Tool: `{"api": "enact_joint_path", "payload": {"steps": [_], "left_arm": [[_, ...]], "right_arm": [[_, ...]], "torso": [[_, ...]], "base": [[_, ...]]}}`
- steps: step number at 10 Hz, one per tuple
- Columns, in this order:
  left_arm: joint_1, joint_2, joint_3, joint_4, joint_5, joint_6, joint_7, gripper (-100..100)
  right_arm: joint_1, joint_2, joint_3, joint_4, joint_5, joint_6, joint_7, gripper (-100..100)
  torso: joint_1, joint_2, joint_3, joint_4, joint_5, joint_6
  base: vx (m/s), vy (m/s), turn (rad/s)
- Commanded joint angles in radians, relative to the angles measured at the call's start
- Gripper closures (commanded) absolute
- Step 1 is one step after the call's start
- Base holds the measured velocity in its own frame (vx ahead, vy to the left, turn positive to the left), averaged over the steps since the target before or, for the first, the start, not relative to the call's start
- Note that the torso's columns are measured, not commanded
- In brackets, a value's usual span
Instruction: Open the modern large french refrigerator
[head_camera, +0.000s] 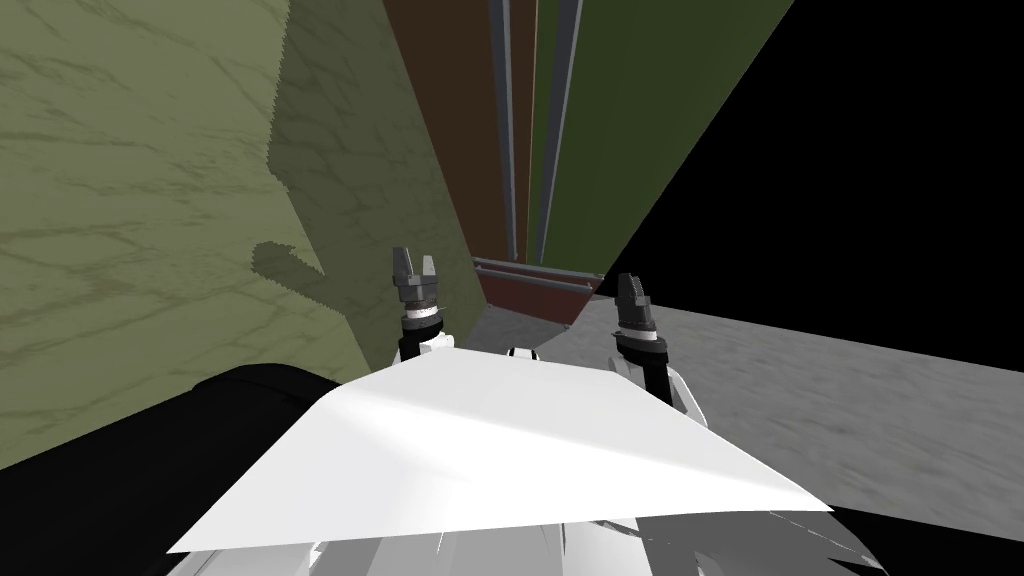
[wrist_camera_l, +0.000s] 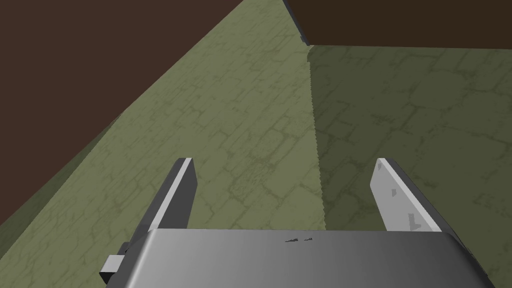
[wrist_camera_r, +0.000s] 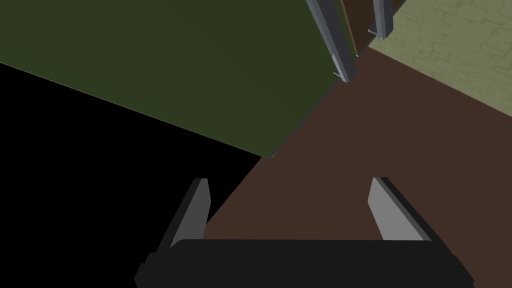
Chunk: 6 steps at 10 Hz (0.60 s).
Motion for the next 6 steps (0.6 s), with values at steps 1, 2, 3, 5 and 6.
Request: {"api": "enact_joint_path", "payload": {"steps": [1, 2, 3, 5, 6], "left_arm": [[0.000, 0.000, 0.000, 0.000, 0.000, 0.000, 0.000, 0], [0.000, 0.000, 0.000, 0.000, 0.000, 0.000, 0.000, 0], [0.000, 0.000, 0.000, 0.000, 0.000, 0.000, 0.000, 0], [0.000, 0.000, 0.000, 0.000, 0.000, 0.000, 0.000, 0], [0.000, 0.000, 0.000, 0.000, 0.000, 0.000, 0.000, 0]], "right_arm": [[-0.019, -0.010, -0.012, 0.041, 0.017, -0.018, 0.074, -100], [-0.035, -0.016, -0.023, 0.077, 0.032, -0.033, 0.105, -100], [-0.035, -0.016, -0.023, 0.077, 0.032, -0.033, 0.132, -100], [-0.052, -0.021, -0.034, 0.114, 0.048, -0.049, 0.191, -100], [-0.069, -0.025, -0.045, 0.152, 0.064, -0.065, 0.220, -100]], "torso": [[-0.001, 0.000, 0.000, 0.000, 0.000, 0.000], [-0.001, 0.000, 0.000, 0.000, 0.000, 0.000], [0.000, -0.001, 0.000, 0.000, 0.000, 0.000], [0.001, -0.001, 0.000, 0.000, 0.000, 0.000], [0.000, 0.000, 0.000, 0.000, 0.000, 0.000]], "base": [[0.050, 0.012, 0.023], [0.062, 0.017, 0.041], [0.058, 0.017, 0.022], [0.059, 0.028, 0.033], [0.073, 0.013, 0.047]]}}
